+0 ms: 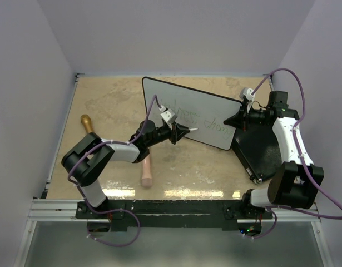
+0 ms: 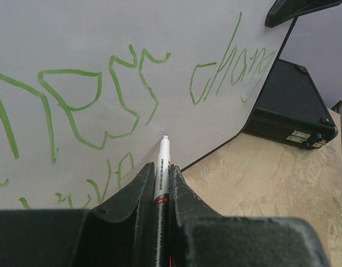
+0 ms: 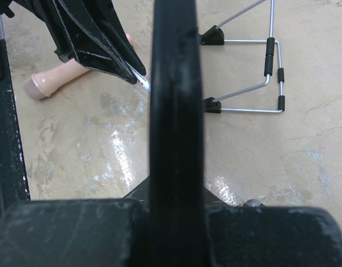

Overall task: Write a sentence on the whiteboard
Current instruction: Write on the whiteboard at the center of the board, then put down the whiteboard on the whiteboard stand.

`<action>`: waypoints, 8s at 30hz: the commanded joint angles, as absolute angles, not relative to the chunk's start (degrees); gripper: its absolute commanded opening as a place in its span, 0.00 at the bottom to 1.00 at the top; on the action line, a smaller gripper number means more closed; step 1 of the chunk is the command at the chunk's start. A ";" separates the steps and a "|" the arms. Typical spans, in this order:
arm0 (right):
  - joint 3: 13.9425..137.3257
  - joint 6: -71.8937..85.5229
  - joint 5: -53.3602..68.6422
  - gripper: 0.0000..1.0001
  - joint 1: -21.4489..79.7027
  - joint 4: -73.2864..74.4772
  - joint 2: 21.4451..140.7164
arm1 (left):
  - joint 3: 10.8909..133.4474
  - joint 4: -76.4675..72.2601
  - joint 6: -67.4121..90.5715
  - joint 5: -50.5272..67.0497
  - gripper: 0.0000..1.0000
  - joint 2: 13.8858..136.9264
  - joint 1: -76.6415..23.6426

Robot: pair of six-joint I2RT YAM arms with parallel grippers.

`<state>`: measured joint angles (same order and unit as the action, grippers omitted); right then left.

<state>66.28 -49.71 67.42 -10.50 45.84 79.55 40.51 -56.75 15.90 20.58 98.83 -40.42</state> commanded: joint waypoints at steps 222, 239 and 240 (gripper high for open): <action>63.81 9.40 69.34 0.00 -10.72 -6.24 96.24 | 30.41 -0.79 -1.23 8.96 0.00 30.15 -23.91; 64.59 11.33 75.67 0.03 -11.34 -7.47 102.21 | 30.41 -0.79 -1.23 9.23 0.00 30.50 -23.91; 64.95 11.77 76.20 0.03 -11.42 -7.99 102.30 | 30.50 -0.79 -1.23 9.14 0.00 30.50 -23.91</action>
